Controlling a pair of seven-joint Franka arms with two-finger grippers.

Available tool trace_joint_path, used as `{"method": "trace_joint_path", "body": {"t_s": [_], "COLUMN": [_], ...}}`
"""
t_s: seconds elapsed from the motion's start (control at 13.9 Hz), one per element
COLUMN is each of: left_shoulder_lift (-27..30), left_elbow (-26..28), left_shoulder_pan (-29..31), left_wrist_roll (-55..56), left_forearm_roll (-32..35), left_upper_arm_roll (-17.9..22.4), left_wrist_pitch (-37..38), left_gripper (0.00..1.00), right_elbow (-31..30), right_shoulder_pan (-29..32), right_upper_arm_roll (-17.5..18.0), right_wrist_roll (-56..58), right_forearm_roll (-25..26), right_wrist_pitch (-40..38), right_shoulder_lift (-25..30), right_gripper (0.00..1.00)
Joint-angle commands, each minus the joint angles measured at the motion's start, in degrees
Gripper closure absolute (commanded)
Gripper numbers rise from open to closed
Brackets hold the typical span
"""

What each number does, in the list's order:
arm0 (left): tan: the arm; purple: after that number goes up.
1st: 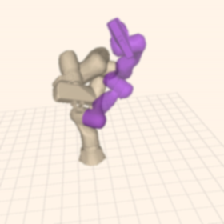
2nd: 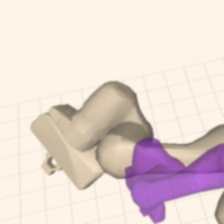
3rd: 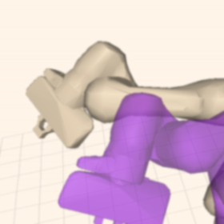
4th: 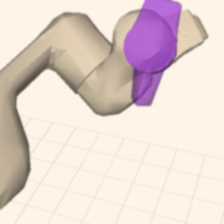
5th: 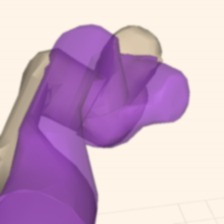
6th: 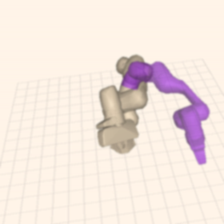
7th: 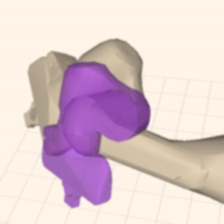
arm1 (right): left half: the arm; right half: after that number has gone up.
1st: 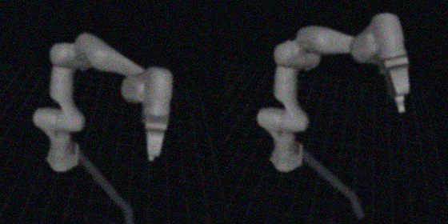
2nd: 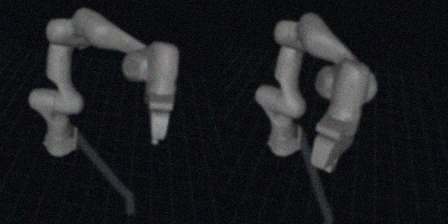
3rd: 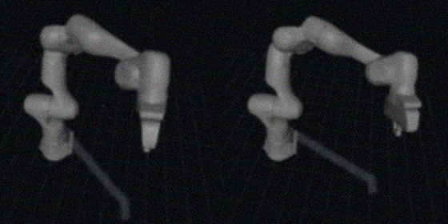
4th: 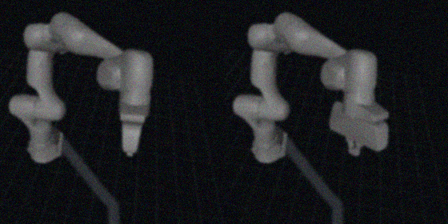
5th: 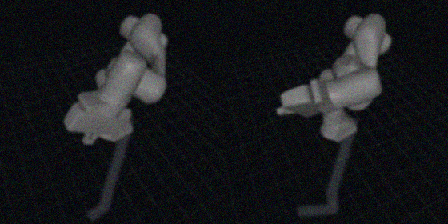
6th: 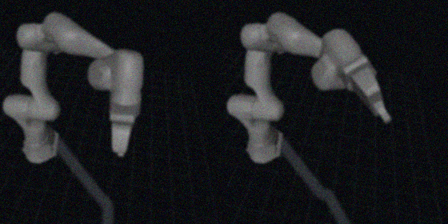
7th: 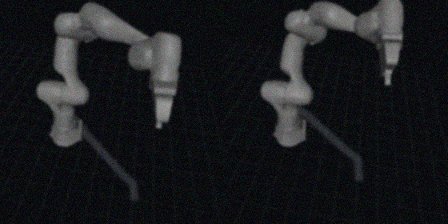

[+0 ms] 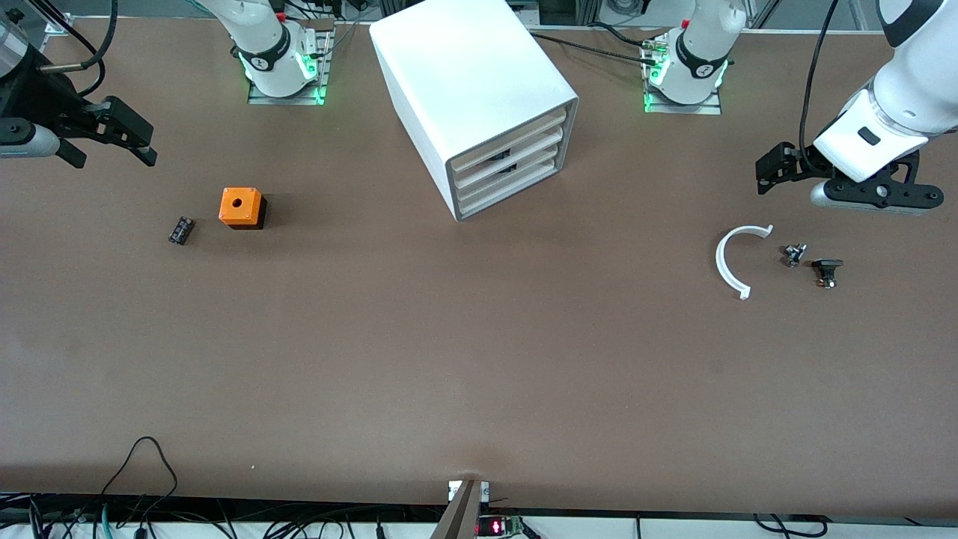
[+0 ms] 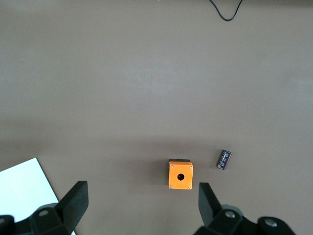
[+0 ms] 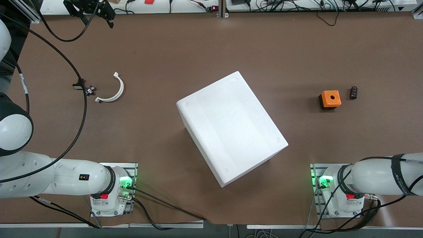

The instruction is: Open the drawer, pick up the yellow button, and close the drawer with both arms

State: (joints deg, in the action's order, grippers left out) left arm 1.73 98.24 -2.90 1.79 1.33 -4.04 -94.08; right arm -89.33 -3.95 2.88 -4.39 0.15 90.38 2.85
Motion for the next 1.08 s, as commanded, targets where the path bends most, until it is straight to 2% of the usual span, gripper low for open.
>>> {"method": "trace_joint_path", "body": {"t_s": [0.0,0.57,0.72,1.0], "left_shoulder_lift": [0.11,-0.15,-0.32,-0.85], "left_elbow": [-1.12,-1.47,-1.47,-1.47], "left_shoulder_pan": [-0.27,-0.97,-1.14,-1.5], "left_wrist_roll": [-0.64,-0.82,-1.26,-1.52], "left_forearm_roll": [0.42,0.34,0.16,-7.12], "left_upper_arm_roll": [0.09,0.0,0.0,-1.49], "left_wrist_pitch": [1.36,2.49,4.43,13.73], "left_gripper": [0.0,0.0,0.0,0.0], "right_elbow": [1.62,4.69,4.69,4.52], "right_shoulder_pan": [-0.45,-0.01,-0.18,-0.1], "right_upper_arm_roll": [0.11,-0.24,-0.15,-0.15], "right_wrist_roll": [-0.35,0.26,0.17,0.0], "right_forearm_roll": [-0.24,0.11,0.2,0.2], "right_wrist_pitch": [-1.17,-1.34,-1.34,-1.43], "right_shoulder_lift": [-0.91,-2.06,-2.06,-2.06], "right_gripper": [0.0,0.0,0.0,0.0]}}
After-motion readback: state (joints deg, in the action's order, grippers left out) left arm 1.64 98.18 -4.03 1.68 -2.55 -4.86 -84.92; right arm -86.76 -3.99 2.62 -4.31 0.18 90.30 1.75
